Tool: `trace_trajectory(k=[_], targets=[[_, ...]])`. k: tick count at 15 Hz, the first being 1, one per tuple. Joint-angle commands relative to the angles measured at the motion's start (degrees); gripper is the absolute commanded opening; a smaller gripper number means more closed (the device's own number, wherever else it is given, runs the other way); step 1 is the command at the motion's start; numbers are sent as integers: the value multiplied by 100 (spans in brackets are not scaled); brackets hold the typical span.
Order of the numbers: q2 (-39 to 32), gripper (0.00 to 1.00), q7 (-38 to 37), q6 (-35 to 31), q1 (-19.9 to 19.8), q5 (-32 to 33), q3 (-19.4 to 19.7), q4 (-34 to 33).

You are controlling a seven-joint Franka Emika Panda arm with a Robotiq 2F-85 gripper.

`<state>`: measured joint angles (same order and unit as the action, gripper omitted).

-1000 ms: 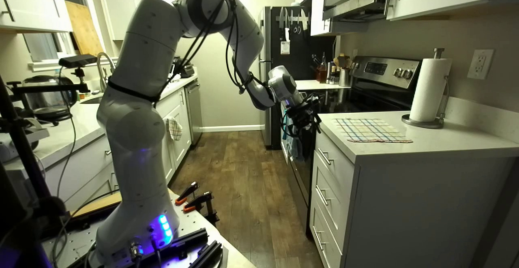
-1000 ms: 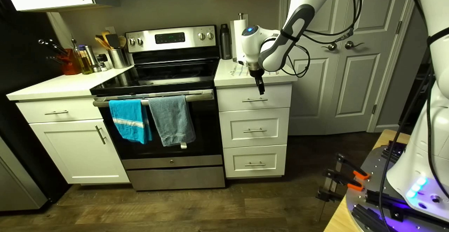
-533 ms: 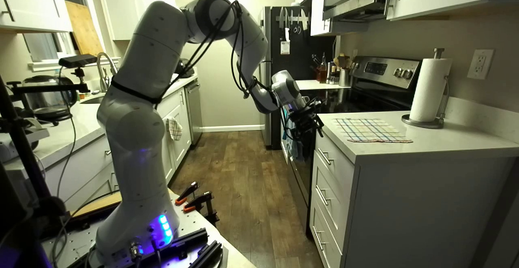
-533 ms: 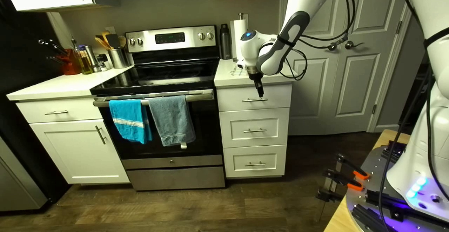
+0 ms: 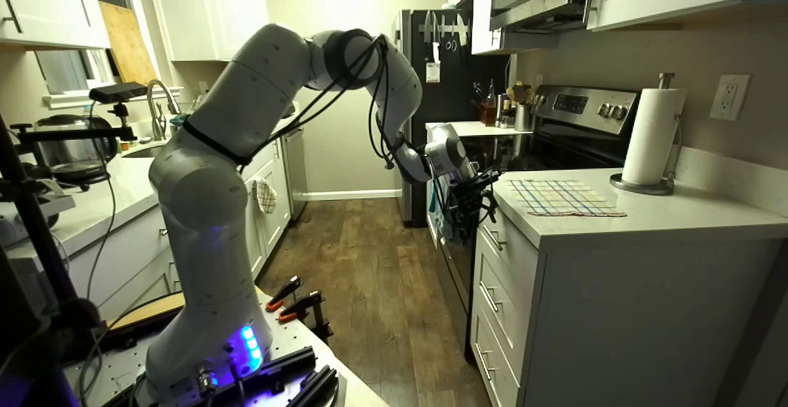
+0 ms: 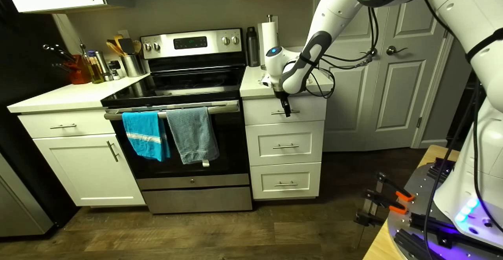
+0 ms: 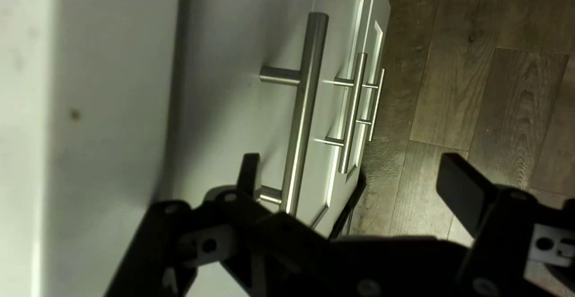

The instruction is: Open the first top drawer

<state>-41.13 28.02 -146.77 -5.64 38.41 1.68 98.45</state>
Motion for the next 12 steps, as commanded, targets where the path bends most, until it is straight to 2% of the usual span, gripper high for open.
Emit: trace_trajectory(k=[1, 4, 12], targets=[[-506, 100, 759, 170, -258, -507, -253, -555], [-752, 100, 1113, 274, -272, -794, -243, -824], [-936, 100, 1402, 627, -178, -1065, -191, -1125]])
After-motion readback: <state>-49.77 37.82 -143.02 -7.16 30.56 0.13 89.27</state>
